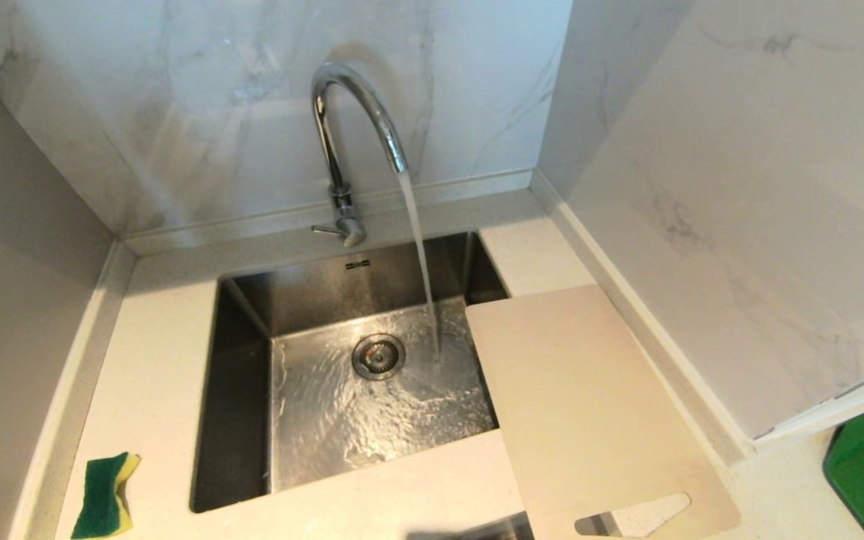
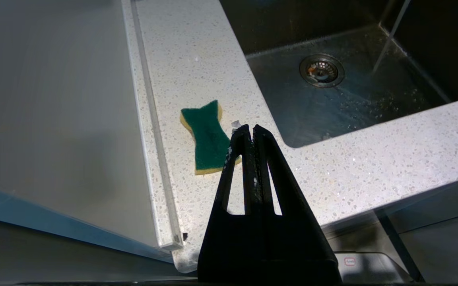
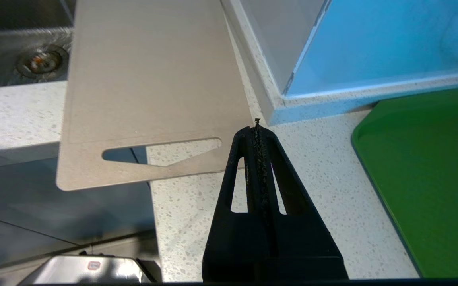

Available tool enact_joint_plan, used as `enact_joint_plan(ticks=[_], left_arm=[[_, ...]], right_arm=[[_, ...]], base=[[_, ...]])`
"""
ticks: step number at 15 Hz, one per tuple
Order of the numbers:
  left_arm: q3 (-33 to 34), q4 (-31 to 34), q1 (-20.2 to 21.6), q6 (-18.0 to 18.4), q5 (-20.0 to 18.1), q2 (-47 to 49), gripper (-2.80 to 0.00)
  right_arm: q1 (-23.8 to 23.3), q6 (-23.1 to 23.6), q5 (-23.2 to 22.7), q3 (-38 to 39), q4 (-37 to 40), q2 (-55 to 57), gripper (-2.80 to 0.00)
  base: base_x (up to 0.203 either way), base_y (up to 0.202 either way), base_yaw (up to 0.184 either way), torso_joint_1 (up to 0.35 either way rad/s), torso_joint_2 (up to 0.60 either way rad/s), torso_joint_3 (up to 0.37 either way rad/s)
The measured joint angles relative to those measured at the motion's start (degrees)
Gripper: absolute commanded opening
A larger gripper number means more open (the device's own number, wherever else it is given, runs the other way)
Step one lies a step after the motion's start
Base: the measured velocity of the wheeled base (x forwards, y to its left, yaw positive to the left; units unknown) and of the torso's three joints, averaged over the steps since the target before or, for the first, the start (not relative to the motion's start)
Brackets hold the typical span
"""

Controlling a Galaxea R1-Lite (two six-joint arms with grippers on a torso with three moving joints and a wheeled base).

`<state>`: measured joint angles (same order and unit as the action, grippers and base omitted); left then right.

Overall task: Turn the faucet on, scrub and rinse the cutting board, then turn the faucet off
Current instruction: Turn off the tap

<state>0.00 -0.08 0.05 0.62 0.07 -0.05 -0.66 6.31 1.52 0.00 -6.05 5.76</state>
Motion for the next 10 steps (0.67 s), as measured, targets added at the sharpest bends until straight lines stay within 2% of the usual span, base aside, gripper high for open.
enact_joint_plan(ticks=[3,5,7,10], left_arm=[[0.0,0.0,0.0,0.0,0.0,0.0,-2.8],[0.0,0.0,0.0,0.0,0.0,0.0,-2.8],[0.0,0.0,0.0,0.0,0.0,0.0,-2.8],[0.0,0.0,0.0,0.0,0.0,0.0,-2.8]], right_arm=[[0.3,-0.4,-1.6,0.0,2.0,-4.1,-2.8],[0.3,0.4,-2.9,0.0,6.1,-5.1,-2.8],[0.3,1.2,-3.2,0.0,5.7,-5.5,-2.8],[0.3,-0.4,-3.2,0.0,5.9,-5.7,-2.8]], base=[[0.0,0.0,0.0,0.0,0.0,0.0],[0.0,0.0,0.0,0.0,0.0,0.0],[0.0,0.0,0.0,0.0,0.0,0.0],[0.0,0.0,0.0,0.0,0.0,0.0]])
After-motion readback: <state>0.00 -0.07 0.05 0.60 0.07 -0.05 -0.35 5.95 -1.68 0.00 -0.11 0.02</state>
